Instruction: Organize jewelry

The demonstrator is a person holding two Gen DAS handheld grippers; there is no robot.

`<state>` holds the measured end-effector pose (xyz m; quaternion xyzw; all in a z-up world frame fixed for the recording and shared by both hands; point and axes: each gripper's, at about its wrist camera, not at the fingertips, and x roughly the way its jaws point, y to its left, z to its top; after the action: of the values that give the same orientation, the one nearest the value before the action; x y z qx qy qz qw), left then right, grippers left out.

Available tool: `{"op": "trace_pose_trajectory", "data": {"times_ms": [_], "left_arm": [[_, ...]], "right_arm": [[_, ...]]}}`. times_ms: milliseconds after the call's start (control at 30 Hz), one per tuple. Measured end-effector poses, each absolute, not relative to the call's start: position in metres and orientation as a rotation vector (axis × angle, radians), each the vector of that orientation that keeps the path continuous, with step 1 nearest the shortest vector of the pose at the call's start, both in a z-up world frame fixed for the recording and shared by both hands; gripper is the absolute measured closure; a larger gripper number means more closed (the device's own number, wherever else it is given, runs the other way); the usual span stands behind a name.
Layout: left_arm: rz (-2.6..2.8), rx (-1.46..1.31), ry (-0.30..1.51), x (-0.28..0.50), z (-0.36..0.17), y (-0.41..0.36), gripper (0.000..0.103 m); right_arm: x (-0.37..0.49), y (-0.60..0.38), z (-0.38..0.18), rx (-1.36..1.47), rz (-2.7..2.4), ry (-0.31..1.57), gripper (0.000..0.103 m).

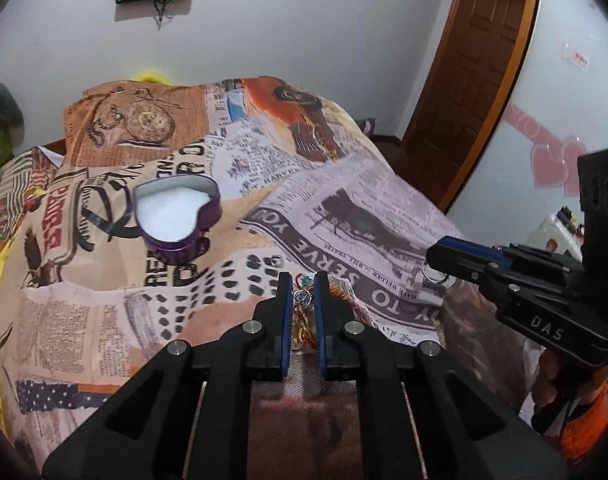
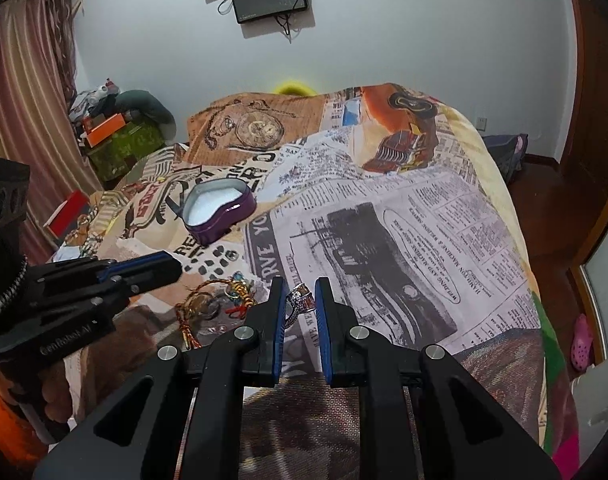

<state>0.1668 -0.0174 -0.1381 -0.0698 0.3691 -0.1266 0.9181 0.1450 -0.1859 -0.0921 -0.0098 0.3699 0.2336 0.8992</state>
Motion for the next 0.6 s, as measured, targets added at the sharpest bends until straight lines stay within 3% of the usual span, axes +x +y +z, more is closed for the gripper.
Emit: {"op": "trace_pose_trajectory", "data": {"times_ms": [600], "left_arm": [[-0.194,-0.253,0.764,0.139,-0.136,0.044,0.094]], "right_arm": [[0.136,-0.160,-0.083,-0.054,0.512,0.751,0.090]]}}
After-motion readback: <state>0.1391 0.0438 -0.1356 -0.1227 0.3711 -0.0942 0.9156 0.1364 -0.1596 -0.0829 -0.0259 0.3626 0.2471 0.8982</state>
